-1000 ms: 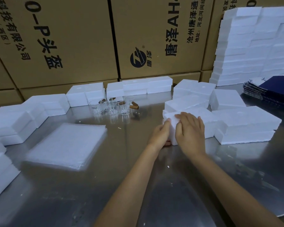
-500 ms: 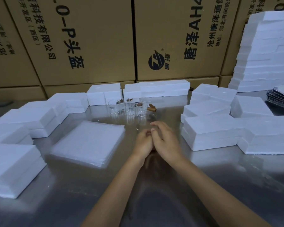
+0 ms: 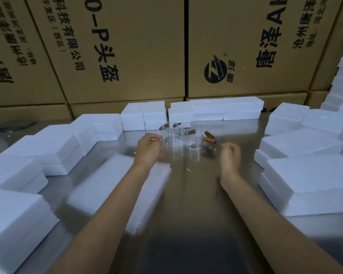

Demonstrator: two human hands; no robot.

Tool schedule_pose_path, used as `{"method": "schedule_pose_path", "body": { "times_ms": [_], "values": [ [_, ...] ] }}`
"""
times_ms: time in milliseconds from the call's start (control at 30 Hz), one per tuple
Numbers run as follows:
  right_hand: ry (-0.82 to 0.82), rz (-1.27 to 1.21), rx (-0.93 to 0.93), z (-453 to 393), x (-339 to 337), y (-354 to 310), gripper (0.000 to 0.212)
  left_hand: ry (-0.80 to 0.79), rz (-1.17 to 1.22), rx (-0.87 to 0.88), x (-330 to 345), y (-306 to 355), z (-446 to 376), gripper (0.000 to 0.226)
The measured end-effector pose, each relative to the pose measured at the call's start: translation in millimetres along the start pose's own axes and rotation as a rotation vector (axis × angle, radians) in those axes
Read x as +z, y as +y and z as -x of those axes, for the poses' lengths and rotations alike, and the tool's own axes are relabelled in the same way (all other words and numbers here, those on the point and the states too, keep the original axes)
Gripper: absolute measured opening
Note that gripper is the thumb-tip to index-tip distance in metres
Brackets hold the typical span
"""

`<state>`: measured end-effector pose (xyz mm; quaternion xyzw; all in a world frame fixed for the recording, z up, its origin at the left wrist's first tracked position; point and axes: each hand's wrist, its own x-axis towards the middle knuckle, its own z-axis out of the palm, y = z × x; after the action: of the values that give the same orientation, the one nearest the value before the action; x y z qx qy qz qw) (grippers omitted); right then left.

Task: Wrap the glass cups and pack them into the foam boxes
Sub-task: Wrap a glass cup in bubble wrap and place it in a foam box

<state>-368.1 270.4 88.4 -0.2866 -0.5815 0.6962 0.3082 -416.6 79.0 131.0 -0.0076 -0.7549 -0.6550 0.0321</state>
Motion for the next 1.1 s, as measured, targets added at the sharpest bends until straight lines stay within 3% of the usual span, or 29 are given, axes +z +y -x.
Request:
{"method": "schedule_pose_path", "body": {
  "times_ms": [133,233,333,400,500,600,700,767,833,933,1100],
  "values": [
    [0.032,0.035,0.066,-62.4,31.8,-25.4,0.010,0.015,-0.206,0.105,15.2,23.2,-59.2,0.024],
    [-0.123,0.252,0.054,-103.5,70.6,-56.9,0.020,-0.003,-0.333,0.186,35.2,44.5,-102.7,0.021],
    [-0.296,0.389,0.075,-134.6,112.9,-77.3,0.059,-0.094,-0.360,0.174,67.2,66.9,-140.9,0.017],
    [-0.415,0.523,0.061,-151.7,135.3,-81.7,0.068,-0.157,-0.344,0.103,90.9,75.6,-163.9,0.023],
    [-0.524,0.689,0.074,-178.8,149.2,-74.5,0.066,-0.273,-0.415,0.007,115.3,74.7,-189.5,0.020],
    [-0.584,0.809,0.097,-198.6,152.7,-58.5,0.060,-0.240,-0.532,0.001,123.5,69.7,-205.9,0.036],
    [-0.644,0.797,0.124,-206.8,157.5,-48.3,0.052,-0.287,-0.659,-0.094,125.6,64.3,-221.1,0.035],
    [-0.689,0.754,0.130,-208.5,161.7,-46.4,0.043,-0.321,-0.655,-0.169,127.1,59.7,-225.2,0.025],
    [-0.739,0.721,0.122,-204.4,163.8,-48.3,0.031,-0.312,-0.644,-0.165,129.5,57.0,-227.9,0.014],
    [-0.767,0.725,0.089,-197.1,162.0,-54.0,0.029,-0.276,-0.635,-0.119,129.1,59.5,-226.3,0.010],
    [-0.744,0.681,0.044,-184.3,152.3,-75.4,0.038,-0.222,-0.449,-0.129,112.5,80.0,-217.5,0.028]
  ]
}}
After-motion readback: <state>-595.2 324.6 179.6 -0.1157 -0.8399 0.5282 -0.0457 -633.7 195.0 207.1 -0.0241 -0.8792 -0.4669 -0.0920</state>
